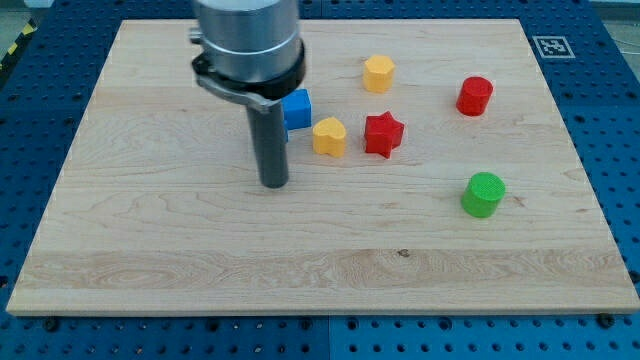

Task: Separate the blue blocks

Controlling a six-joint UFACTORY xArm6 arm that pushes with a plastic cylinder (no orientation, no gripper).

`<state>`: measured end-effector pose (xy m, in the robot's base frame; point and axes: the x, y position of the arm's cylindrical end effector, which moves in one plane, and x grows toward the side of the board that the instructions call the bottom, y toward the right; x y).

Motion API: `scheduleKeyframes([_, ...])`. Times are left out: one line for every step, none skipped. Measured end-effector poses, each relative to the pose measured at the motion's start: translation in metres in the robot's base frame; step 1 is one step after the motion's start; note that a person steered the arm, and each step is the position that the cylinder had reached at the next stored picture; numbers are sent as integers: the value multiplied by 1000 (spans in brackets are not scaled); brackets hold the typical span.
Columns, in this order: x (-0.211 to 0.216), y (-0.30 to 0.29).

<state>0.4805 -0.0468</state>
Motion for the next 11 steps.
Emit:
scheduleKeyframes([-4, 18])
scheduleKeyframes([-5, 18])
scheduleKeyframes([-5, 18])
scheduleKeyframes([-11, 18])
scheduleKeyframes([-27, 19])
scheduleKeyframes([-55, 16])
scheduleKeyframes([-82, 8])
scheduleKeyframes([-96, 2])
scheduleKeyframes([-98, -3])
scheduleKeyframes([-98, -15])
scheduleKeyframes([-105, -17])
